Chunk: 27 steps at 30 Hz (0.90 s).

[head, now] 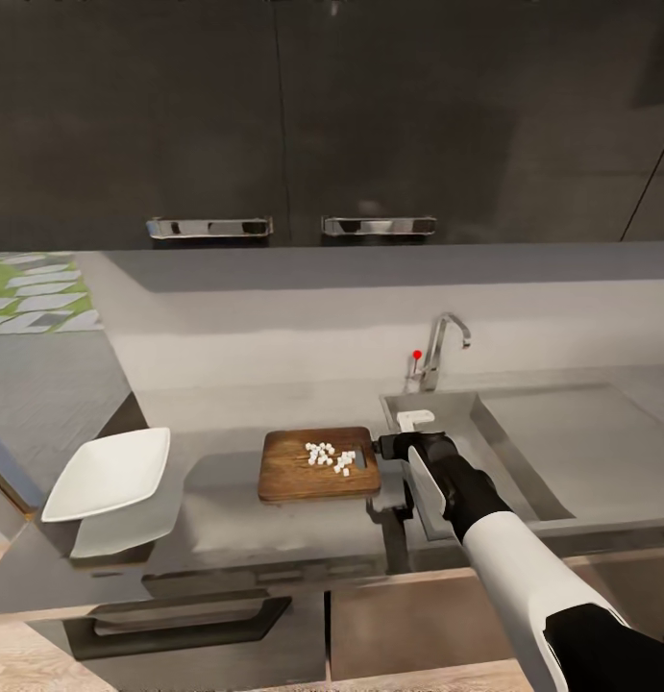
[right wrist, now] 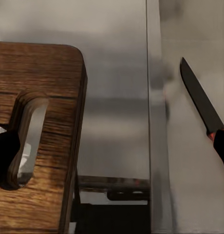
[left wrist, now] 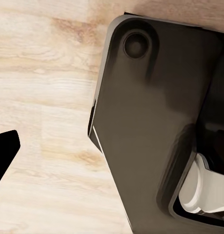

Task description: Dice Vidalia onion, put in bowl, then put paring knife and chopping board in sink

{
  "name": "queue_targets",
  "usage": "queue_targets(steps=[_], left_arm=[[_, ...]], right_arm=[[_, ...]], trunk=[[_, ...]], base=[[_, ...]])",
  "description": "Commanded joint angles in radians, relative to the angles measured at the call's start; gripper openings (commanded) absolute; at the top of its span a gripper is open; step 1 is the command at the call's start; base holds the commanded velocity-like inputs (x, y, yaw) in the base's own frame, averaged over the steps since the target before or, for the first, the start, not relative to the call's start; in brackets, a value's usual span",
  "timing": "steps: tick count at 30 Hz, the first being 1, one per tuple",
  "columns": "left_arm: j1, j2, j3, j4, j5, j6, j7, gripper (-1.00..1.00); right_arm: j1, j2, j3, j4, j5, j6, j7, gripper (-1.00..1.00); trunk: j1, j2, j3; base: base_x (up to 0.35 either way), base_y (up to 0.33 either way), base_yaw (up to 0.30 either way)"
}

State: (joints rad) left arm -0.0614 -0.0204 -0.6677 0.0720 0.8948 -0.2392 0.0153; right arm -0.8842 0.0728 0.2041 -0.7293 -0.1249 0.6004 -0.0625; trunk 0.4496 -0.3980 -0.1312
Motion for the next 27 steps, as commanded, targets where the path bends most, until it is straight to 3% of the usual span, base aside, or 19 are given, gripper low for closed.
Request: queue_targets(steps=[1, 27], left_arm=[[-0.001, -0.001, -0.006, 0.003, 0.001, -0.005, 0.002, 1.0], [-0.001, -0.002, -0.006, 0.003, 0.001, -0.005, 0.005, 1.0]], right_arm=[[-0.001, -0.001, 0.003, -0.001, -0.01, 0.004, -0.007, 1.0], [-0.001, -0.001, 0.003, -0.001, -0.01, 0.004, -0.007, 1.0]], trunk=[[0.0, -0.002, -0.002], [0.0, -0.002, -0.002]], base=[[-0.091, 0.0, 0.0], [-0.005, 0.0, 0.0]])
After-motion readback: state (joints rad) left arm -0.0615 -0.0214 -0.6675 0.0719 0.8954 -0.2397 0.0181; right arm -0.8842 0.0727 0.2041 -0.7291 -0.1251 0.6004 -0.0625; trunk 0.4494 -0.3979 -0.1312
